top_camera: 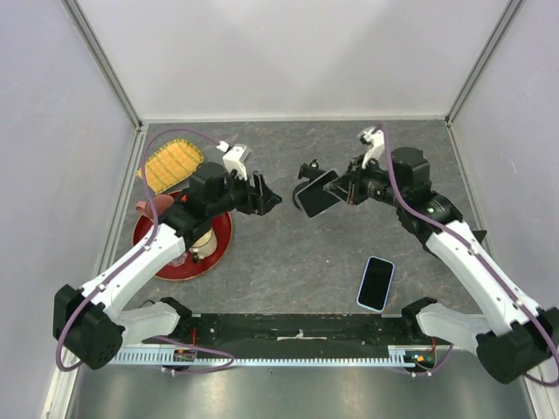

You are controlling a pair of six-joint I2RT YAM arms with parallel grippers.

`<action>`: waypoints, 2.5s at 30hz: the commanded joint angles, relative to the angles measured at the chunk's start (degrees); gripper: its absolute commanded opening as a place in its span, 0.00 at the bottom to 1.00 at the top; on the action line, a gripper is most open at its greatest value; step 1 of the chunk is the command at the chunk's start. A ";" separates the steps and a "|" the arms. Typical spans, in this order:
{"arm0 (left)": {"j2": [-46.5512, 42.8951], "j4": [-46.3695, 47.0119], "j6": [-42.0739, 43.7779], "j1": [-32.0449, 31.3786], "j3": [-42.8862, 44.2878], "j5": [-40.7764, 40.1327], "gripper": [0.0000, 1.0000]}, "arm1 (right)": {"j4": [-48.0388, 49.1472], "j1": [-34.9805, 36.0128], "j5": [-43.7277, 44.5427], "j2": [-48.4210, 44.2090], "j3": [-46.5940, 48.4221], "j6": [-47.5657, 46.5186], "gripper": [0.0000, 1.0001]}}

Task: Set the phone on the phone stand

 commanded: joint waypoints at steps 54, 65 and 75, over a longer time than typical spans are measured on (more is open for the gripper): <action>29.90 38.44 28.27 -10.39 8.06 -22.48 0.25 | -6.00 -0.14 21.76 -13.96 1.50 -8.67 0.00; 28.06 32.83 31.43 -10.22 8.41 -19.15 0.02 | -9.26 -0.14 13.59 0.02 8.79 -22.10 0.00; 26.56 24.65 35.65 -7.41 10.08 0.18 0.02 | -3.01 -0.14 -13.13 2.21 5.18 -48.21 0.00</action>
